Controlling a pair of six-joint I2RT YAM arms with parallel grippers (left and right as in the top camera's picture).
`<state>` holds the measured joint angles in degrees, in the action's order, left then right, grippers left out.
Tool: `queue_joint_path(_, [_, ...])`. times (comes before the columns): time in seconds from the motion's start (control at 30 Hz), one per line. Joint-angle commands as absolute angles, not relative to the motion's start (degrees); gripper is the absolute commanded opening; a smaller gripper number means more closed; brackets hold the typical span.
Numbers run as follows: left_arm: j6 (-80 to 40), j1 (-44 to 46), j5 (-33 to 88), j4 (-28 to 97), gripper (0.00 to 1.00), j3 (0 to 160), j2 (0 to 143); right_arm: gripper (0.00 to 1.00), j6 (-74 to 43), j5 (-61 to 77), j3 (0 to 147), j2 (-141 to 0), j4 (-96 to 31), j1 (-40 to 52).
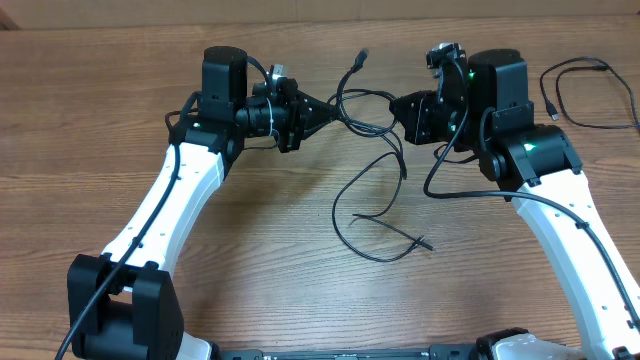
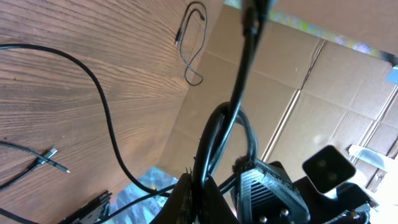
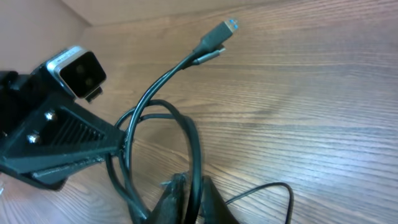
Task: Untangle cables
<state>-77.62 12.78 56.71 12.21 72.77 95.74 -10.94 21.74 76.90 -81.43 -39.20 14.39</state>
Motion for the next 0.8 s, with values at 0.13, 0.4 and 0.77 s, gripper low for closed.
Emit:
queue_joint_path(0.13, [-77.4,12.2,58.6,12.0,0.04,73.3,94.8,0.72,-7.0,20.2,77.2,-81.1,-39.4,14.6])
queue_joint_path(0.4, [-74.3,11.4,49.7,12.4,0.04,73.3,94.8,1.00,-19.1,30.1,77.2,-81.1,-39.0,14.6])
queue_joint_path(0.77, [-79.0,10.2,47.3,12.2,0.04,73.3,94.8,1.00,-48.4,39.8,77.2,-81.1,-39.6,14.6])
